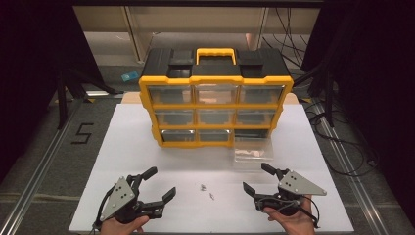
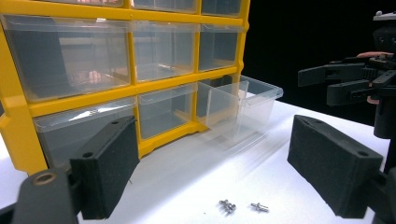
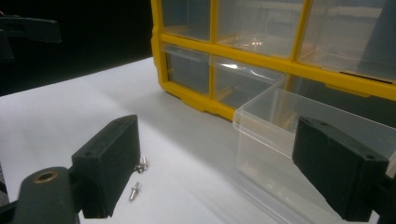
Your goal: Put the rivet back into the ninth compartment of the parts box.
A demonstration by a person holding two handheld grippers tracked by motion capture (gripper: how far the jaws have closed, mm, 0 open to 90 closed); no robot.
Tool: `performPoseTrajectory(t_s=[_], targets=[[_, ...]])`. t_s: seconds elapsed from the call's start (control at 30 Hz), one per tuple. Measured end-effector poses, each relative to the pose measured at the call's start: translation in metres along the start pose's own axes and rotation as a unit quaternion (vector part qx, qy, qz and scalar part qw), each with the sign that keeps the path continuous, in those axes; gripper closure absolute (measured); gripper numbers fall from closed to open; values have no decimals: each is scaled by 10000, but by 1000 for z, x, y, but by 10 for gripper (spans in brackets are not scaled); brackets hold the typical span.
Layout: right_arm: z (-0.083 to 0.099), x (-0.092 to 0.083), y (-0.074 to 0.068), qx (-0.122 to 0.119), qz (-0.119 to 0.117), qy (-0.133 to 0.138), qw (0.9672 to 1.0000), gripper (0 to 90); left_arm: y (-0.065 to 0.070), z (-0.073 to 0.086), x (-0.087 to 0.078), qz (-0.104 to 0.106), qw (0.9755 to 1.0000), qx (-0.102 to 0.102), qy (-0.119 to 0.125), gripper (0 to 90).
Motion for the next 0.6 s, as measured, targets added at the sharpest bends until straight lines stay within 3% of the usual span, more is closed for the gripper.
performPoseTrajectory(t_s=[0.27,0.43,0.47,0.53,0.6], targets=[[-1,1,0,-134,61,109,9998,158,0,0,0,0,10000,6,3,160],[-1,1,-2,-146,-80,-15,9999,158,0,0,0,-5,10000,-12,5,160],[-2,2,-1,-202,81,80,9997,158,0,0,0,-6,10000,-12,2,160],[-2,3,-3,-160,-55,26,9999,159,0,0,0,-5,10000,-30,16,160],[-2,2,-3,-201,15,-52,9998,159,0,0,0,-7,10000,-23,14,160]])
Point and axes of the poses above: each handheld gripper's, and its own axes: x roughly forward along the jaws, z roughly out of its underside, y roughly to its right, the point moved 2 cm from there along x, roughly forward along the jaws, and after that the axes turned 12 degrees about -y, right-handed, at the moved point
